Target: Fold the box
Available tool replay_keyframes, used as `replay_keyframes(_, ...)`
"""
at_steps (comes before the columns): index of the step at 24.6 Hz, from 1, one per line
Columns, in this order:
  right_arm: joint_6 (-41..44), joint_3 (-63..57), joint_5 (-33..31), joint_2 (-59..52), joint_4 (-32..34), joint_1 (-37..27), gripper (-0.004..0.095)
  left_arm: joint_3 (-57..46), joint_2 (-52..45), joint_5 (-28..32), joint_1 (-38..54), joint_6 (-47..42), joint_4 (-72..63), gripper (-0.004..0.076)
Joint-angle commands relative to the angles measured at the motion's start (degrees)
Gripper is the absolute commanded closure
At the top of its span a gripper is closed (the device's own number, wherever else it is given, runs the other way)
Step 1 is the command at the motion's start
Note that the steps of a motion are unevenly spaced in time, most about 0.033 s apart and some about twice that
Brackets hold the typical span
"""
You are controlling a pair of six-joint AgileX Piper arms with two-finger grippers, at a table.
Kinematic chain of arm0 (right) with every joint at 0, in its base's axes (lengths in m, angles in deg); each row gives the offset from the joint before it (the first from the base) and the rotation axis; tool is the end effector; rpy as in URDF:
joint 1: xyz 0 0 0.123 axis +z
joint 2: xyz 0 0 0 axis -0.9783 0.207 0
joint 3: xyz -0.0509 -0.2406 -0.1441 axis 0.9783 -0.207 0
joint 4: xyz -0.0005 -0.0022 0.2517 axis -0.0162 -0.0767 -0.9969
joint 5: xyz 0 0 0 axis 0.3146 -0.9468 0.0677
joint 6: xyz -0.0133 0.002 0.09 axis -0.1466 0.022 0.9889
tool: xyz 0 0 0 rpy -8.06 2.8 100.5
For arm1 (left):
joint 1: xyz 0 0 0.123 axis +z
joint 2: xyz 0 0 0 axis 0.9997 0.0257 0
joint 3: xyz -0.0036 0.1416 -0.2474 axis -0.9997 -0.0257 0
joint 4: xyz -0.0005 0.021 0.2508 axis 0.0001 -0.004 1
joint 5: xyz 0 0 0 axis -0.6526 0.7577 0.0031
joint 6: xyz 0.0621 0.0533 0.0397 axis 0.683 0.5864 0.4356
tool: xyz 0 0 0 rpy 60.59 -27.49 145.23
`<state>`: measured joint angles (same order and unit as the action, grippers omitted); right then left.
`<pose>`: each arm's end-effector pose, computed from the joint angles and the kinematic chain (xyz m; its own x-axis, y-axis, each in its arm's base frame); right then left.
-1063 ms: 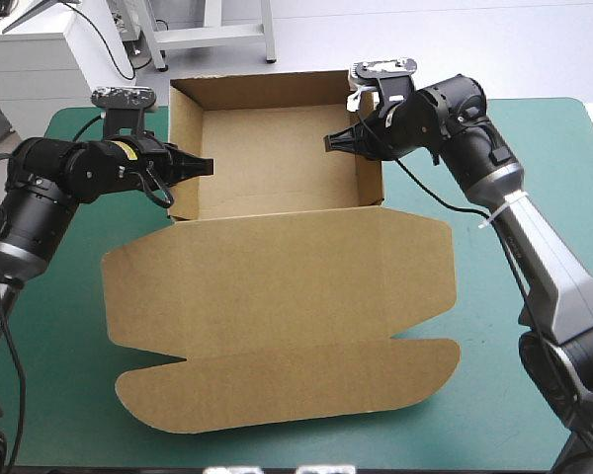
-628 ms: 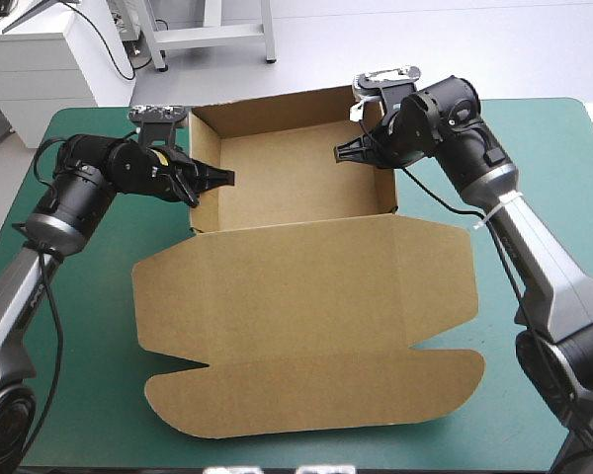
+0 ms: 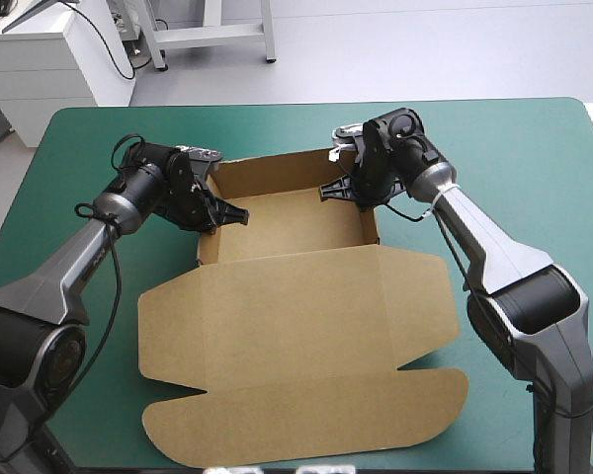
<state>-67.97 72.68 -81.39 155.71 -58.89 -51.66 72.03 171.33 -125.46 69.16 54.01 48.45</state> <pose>0.4009 0.1975 0.3033 -0.9174 -0.1887 -0.3503 -0.2274 0.9711 0.0726 0.3609 -0.1301 0.2833 -0.9229 0.2055 -0.3256 0.2403 0.9682 -0.0698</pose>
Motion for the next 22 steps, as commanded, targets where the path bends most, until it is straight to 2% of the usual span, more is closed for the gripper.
replay_keyframes(1,-0.7,-1.4,0.1,-3.8,-5.9,-0.1,0.0924,1.7,-1.0,1.0,-1.8,2.8,-5.8,0.0731)
replay_keyframes(6,-3.1,-3.9,0.1,-3.8,-5.5,-0.5,0.0923,1.7,-0.1,1.3,-1.8,6.1,-5.2,0.0731)
replay_keyframes(8,-2.5,-3.8,0.1,-3.8,-5.3,-0.5,0.0918,1.7,-0.1,0.1,-1.8,6.1,-2.8,0.0703)
replay_keyframes(10,-2.5,-3.8,0.1,-3.8,-5.2,-0.5,0.0859,1.7,-0.1,-1.1,-1.8,6.1,-3.0,0.0619)
replay_keyframes(15,-2.4,-3.7,0.3,-3.8,-2.7,-0.5,0.0566,1.7,-0.1,-2.6,-1.8,6.1,-3.7,0.0352)
replay_keyframes(17,-2.4,-3.7,0.3,-3.9,-1.4,-0.5,0.0480,1.8,-0.1,-2.6,-1.8,6.1,-3.9,0.0261)
replay_keyframes(19,-2.4,-3.5,0.3,-3.9,-0.9,-0.5,0.0459,1.8,-0.1,-2.6,-1.8,6.1,-3.9,0.0220)
replay_keyframes(22,-2.8,-2.5,0.3,-3.9,0.9,-0.5,0.0460,2.2,-0.2,-2.7,-1.8,6.1,-3.9,0.0211)
